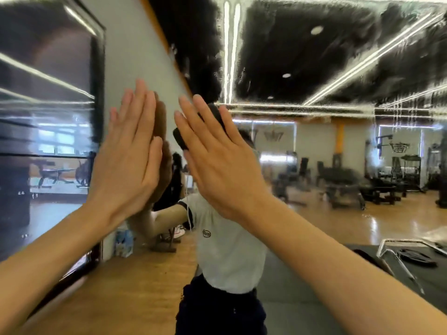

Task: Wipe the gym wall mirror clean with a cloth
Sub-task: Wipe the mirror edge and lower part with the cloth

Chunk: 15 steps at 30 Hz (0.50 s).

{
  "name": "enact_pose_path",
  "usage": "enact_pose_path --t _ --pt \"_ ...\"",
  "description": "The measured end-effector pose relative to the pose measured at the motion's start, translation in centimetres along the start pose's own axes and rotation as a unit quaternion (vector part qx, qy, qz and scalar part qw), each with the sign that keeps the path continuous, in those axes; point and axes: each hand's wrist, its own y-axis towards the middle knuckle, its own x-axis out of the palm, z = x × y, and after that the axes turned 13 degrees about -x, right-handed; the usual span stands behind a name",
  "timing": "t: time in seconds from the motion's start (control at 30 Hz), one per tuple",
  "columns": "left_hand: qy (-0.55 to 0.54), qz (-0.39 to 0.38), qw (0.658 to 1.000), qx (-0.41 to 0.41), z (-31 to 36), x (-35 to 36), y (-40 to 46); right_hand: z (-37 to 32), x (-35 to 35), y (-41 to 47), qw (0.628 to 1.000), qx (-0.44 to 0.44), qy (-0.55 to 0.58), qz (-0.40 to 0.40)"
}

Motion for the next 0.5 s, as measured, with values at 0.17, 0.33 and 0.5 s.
enact_pose_path --t 0.17,0.33,0.5 --pt "0.041 0.008 0.999 -0.008 -2.1 0.1 1.7 7.5 -2.5 -6.9 0.978 0.206 -0.011 0.033" --pt "0.044 0.025 0.999 0.001 -2.3 0.7 1.5 5.3 -2.0 -3.7 0.936 0.340 -0.044 0.075" --pt "0.045 0.017 0.999 -0.002 -2.4 0.4 1.5 -1.7 1.1 5.7 0.996 0.082 -0.011 0.027"
